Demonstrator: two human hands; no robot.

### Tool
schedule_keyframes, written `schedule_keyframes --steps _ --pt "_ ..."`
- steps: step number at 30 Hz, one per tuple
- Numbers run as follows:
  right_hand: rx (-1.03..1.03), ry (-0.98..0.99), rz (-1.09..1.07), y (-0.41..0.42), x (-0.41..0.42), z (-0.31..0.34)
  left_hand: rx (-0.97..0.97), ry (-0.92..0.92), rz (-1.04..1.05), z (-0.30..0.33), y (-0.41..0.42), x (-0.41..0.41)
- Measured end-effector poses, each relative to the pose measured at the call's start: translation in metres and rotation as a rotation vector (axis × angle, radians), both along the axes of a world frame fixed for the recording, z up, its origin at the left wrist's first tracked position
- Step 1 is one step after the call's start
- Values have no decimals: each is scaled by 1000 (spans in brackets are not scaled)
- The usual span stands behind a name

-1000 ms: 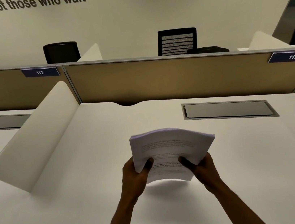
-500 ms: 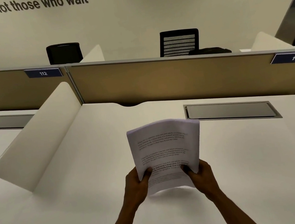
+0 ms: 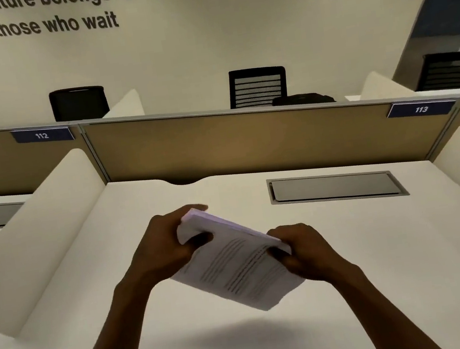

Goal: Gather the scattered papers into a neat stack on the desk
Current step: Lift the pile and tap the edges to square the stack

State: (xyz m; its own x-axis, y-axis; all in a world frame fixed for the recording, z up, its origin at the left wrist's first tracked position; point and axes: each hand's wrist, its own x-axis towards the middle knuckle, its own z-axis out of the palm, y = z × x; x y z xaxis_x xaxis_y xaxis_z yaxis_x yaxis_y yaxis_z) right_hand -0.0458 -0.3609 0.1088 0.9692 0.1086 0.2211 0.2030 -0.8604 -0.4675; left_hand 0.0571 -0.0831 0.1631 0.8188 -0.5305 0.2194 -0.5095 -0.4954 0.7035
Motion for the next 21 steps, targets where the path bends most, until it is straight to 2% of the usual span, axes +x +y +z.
schedule_keyframes --steps 3,6,8,11,12,14,17,21 --pt "-10 52 16 -2 1 4 -87 68 61 -16 6 2" --pt "162 196 -11 -21 -1 3 -158 104 145 -41 10 -2" --pt "404 307 -10 -41 -2 1 -238 155 214 -57 16 -4" --pt "962 439 59 -55 -3 -21 -353 282 322 -73 26 -4" --pt "1023 469 79 -51 -2 -31 -394 326 335 -78 27 -4" --pt "1083 480 53 -34 2 -50 -453 393 346 -86 28 -2" --pt "1202 345 -164 -11 8 -71 -482 431 349 -97 31 1" --pt "1132 267 -305 7 1 -96 -479 478 327 -121 44 2"
